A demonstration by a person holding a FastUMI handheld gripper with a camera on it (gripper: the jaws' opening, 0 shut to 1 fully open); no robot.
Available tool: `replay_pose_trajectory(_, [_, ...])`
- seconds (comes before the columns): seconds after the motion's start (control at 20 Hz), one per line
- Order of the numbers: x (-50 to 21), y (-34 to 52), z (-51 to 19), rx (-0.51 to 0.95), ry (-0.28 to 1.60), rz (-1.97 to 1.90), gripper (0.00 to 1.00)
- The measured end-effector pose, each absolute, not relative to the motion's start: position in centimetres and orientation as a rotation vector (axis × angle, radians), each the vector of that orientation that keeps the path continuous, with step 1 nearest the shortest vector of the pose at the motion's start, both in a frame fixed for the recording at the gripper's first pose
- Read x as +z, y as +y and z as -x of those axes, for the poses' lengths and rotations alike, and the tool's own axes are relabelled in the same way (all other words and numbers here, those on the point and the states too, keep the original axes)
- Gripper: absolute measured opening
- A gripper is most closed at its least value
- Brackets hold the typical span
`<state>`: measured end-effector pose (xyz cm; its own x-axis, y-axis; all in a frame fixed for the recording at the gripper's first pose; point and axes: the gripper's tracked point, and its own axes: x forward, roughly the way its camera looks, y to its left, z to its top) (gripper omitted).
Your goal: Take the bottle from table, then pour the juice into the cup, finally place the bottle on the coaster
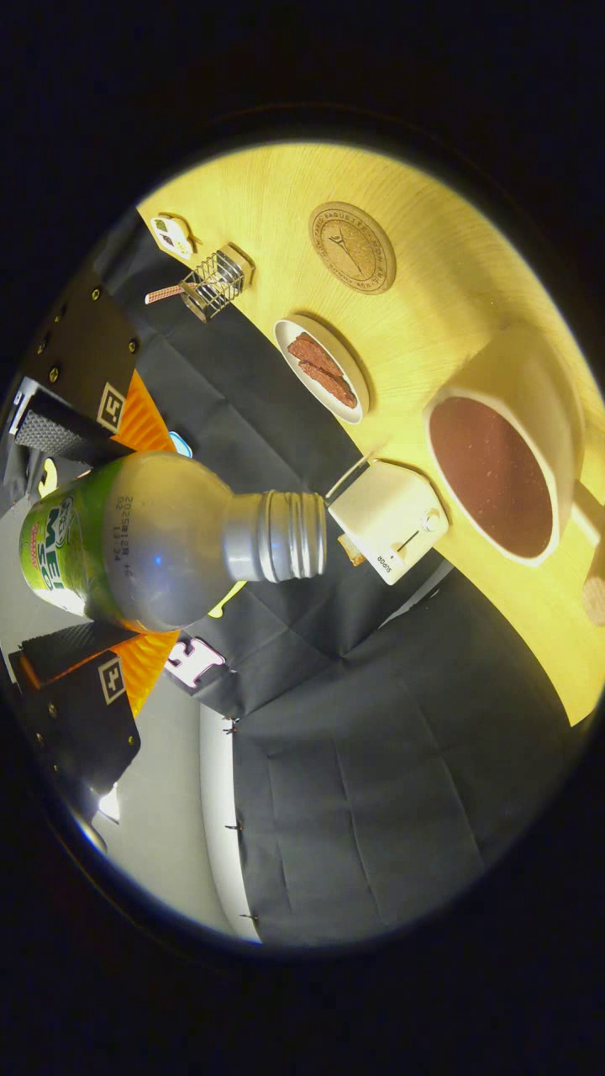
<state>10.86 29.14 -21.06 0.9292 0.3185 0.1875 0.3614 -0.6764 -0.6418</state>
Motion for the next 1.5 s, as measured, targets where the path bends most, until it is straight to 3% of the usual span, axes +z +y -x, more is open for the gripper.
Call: replay_pose_trajectory(1.5, [-23.3,30.6,-10.8,-0.022,-0.482,2.324,0.81])
